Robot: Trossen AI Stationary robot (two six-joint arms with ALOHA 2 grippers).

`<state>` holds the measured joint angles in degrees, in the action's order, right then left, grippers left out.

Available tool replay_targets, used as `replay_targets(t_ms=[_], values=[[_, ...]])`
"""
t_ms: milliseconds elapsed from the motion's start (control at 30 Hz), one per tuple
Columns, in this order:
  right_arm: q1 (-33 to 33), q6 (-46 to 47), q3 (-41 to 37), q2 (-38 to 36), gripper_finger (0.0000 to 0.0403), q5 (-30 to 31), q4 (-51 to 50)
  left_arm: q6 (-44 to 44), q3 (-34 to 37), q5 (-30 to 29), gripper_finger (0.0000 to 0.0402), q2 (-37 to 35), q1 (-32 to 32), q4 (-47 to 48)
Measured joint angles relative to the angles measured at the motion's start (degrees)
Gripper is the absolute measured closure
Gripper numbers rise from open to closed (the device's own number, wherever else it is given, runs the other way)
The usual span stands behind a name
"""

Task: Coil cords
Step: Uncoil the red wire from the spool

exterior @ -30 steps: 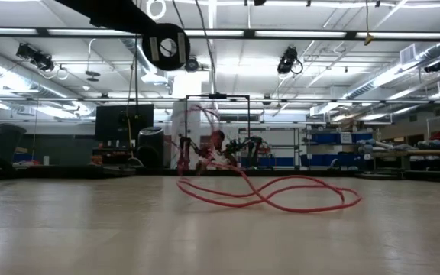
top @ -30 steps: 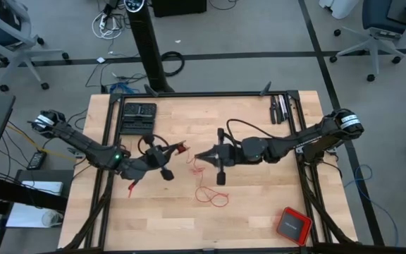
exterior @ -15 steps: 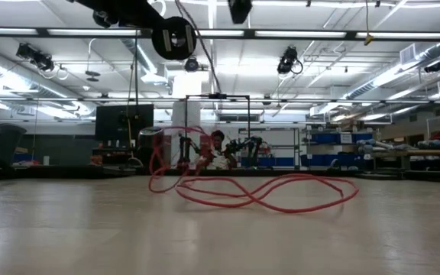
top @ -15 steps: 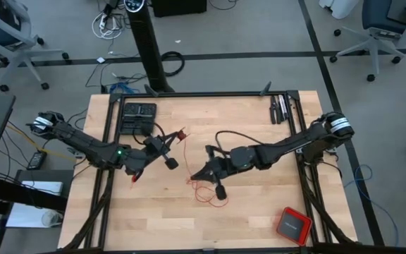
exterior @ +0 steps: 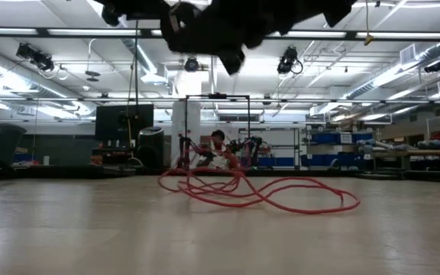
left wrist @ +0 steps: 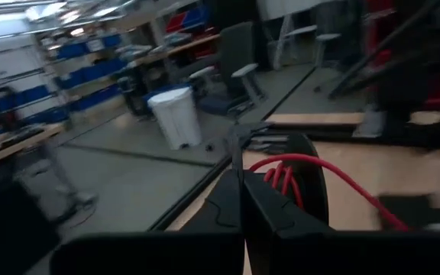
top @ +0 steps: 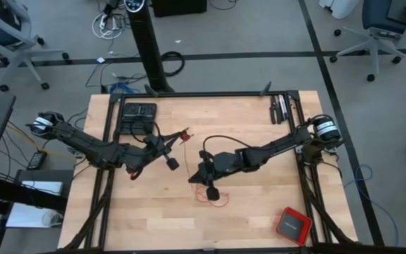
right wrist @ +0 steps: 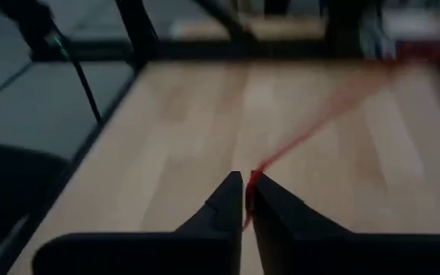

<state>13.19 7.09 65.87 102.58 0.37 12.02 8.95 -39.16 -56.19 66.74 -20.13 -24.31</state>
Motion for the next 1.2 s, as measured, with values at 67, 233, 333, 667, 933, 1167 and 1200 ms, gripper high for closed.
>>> replay_targets(t_ms=[67, 233, 333, 667, 933, 1167, 1200], values=[[-0.69, 2.66, -0.03, -1.47, 0.0349, -0.2, -6.49, 1.8, 0.0, 1.04, 0.0401, 0.0, -0.61, -1.42], [-2.32, 8.2, -0.03, -6.6, 0.029, -0.21, -19.4, 7.67, 2.81, 3.38, 0.0401, -0.03, -1.99, -11.08], [-2.68, 9.82, -0.03, -10.51, 0.0268, -0.44, -23.63, 10.48, 5.44, 5.03, 0.0401, -0.02, -2.44, -17.83], [-1.71, 15.04, -0.04, -19.78, 0.0259, -0.04, -37.84, 10.35, 13.14, 12.91, 0.0401, -0.04, -3.06, -30.18], [-1.7, 15.32, -0.05, -25.01, 0.0257, 6.93, -39.32, 10.24, 14.75, 13.06, 0.0401, -0.04, -4.6, -33.39], [-2.02, 11.98, -0.05, -25.45, 0.0259, 13.75, -35.91, 12.98, 14.75, 13.83, 0.0401, -0.04, -5.97, -34.84], [-1.99, 10.38, -0.05, -25.08, 0.0259, 13.57, -33.68, 13.21, 14.75, 14.41, 0.0401, -0.04, -5.97, -34.73]])
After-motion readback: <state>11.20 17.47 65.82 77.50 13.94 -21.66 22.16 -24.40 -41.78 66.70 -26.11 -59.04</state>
